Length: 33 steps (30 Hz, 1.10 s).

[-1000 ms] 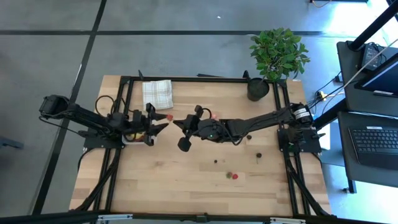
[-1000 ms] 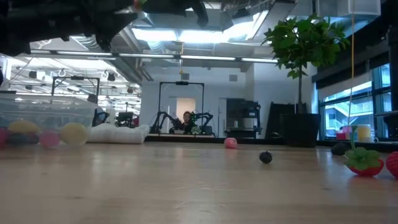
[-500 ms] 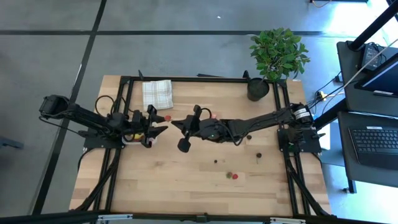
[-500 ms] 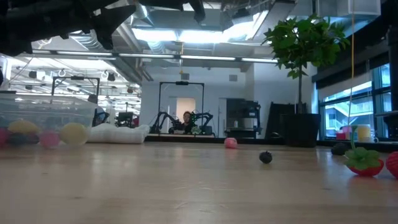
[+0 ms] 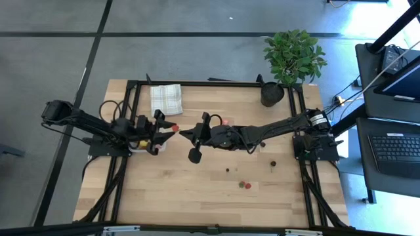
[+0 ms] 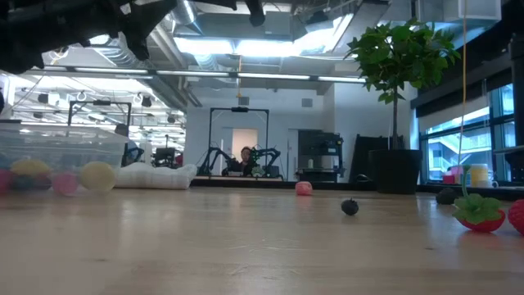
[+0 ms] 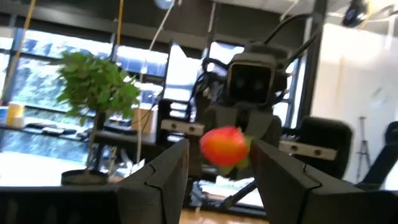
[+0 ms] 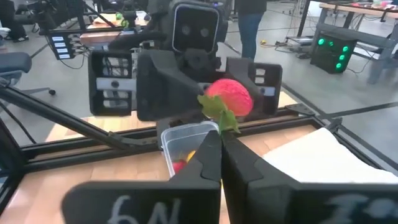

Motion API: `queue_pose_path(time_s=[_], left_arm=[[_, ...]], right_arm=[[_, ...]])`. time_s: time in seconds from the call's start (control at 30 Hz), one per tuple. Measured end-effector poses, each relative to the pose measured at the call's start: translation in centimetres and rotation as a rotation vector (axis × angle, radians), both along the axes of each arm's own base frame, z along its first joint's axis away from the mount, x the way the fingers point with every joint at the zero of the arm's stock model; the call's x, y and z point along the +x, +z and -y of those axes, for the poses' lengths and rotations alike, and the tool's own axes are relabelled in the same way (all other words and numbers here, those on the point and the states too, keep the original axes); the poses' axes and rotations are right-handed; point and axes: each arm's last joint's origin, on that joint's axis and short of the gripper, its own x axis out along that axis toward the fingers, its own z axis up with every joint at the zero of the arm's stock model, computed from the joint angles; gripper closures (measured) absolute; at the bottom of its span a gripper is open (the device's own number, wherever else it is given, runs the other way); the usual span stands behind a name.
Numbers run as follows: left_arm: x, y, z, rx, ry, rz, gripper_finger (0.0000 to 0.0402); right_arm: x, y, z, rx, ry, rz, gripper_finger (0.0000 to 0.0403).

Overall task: Pick and placing Produce into tupperware
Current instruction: Put the bottom red strawberry into the transparent bin

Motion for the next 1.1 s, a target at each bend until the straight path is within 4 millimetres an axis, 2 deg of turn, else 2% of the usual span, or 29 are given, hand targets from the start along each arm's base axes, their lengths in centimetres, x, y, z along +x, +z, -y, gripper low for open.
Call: queue_pose_path(time_s=[0.43,0.57,0.77,1.1], left_arm=[[0.0,0.2,0.2,0.017,-0.053,0.021,0.0237],[0.7,1.2,0.3,0.021,-0.053,0.014,0.0237],[2.2,2.2,0.4,0.062,-0.043,-0.101,0.0237],[2.3,2.2,0.5,0.065,-0.042,-0.109,0.0248]], right_arm=[[0.0,0.1,0.0,0.005,0.004,0.009,0.0403],[0.0,0.1,0.0,0.006,0.004,0.009,0.0403],[0.0,0.1,0.0,0.005,0.004,0.008,0.0403],[0.0,0.1,-0.1,0.003,0.006,0.006,0.0403]])
